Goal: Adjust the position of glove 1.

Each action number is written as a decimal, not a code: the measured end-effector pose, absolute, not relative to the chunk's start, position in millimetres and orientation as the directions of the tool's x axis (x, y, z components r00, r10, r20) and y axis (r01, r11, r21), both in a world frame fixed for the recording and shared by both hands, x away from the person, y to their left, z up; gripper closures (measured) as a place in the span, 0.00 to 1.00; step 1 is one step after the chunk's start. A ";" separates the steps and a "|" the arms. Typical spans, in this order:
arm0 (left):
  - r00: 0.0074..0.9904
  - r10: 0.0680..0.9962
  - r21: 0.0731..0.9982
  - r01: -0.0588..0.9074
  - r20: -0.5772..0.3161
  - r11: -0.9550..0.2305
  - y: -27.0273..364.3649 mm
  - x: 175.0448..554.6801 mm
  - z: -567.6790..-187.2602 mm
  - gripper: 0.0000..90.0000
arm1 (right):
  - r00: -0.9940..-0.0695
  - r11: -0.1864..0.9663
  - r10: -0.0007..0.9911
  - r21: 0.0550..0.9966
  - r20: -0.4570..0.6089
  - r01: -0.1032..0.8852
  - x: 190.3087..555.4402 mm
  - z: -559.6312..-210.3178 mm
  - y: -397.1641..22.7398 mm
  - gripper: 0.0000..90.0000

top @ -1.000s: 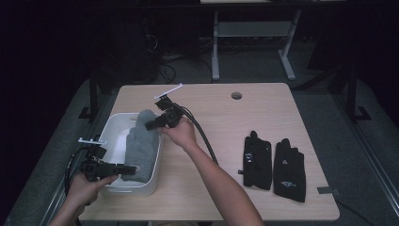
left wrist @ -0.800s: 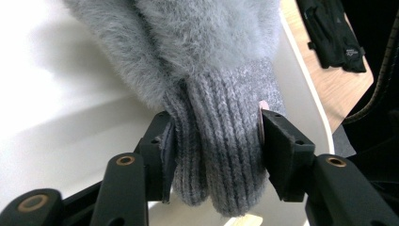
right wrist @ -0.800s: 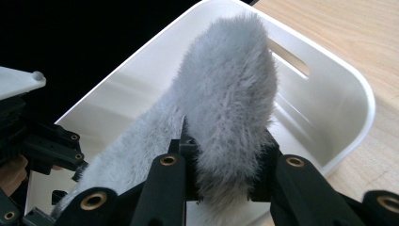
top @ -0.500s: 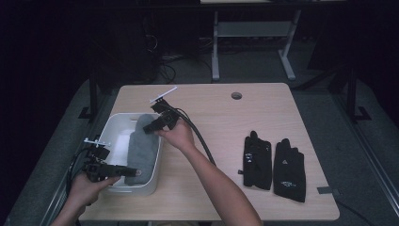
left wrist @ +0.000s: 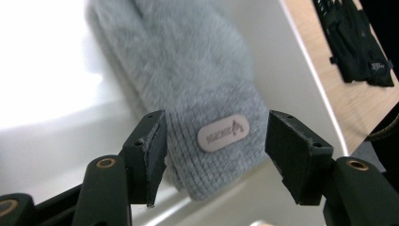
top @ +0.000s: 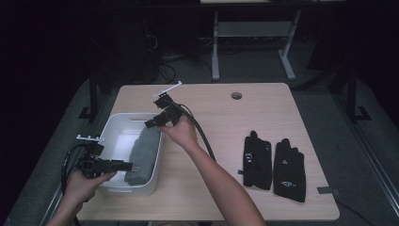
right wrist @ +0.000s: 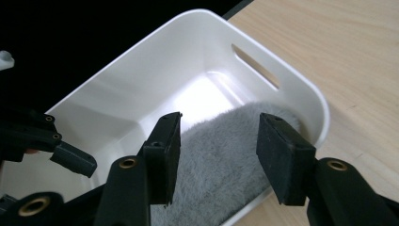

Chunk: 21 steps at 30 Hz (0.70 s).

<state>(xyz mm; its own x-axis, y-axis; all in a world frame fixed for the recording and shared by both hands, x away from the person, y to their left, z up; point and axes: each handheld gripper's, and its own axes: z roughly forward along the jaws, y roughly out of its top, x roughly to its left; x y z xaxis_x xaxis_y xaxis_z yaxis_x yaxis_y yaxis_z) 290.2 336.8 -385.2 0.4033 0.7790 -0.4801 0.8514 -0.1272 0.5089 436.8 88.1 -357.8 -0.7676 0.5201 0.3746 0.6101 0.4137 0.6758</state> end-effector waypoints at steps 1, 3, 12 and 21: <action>0.412 0.775 0.514 0.848 -0.479 -0.133 336.3 290.5 -383.1 0.43 | -0.769 0.410 0.520 0.680 0.373 0.608 436.7 -356.9 87.1 0.55; 0.418 0.772 0.525 0.841 -0.479 -0.129 334.0 290.6 -380.3 0.43 | -0.770 0.412 0.520 0.682 0.369 0.605 436.5 -354.9 84.6 0.54; 0.454 0.756 0.554 0.819 -0.472 -0.146 326.2 291.8 -370.1 0.43 | -0.765 0.393 0.529 0.692 0.369 0.605 436.2 -344.4 68.9 0.52; 0.475 0.741 0.570 0.807 -0.474 -0.153 318.1 294.4 -363.2 0.43 | -0.759 0.383 0.539 0.696 0.366 0.607 435.1 -338.7 53.0 0.50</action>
<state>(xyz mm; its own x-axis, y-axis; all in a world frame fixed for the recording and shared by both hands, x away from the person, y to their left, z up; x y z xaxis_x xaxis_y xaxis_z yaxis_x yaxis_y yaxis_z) 294.4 318.1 -363.2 0.4753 0.7412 -0.4740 0.8073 -0.1533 0.5699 435.1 53.0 -338.7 -0.7588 0.5388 0.3660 0.6074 0.3826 0.6961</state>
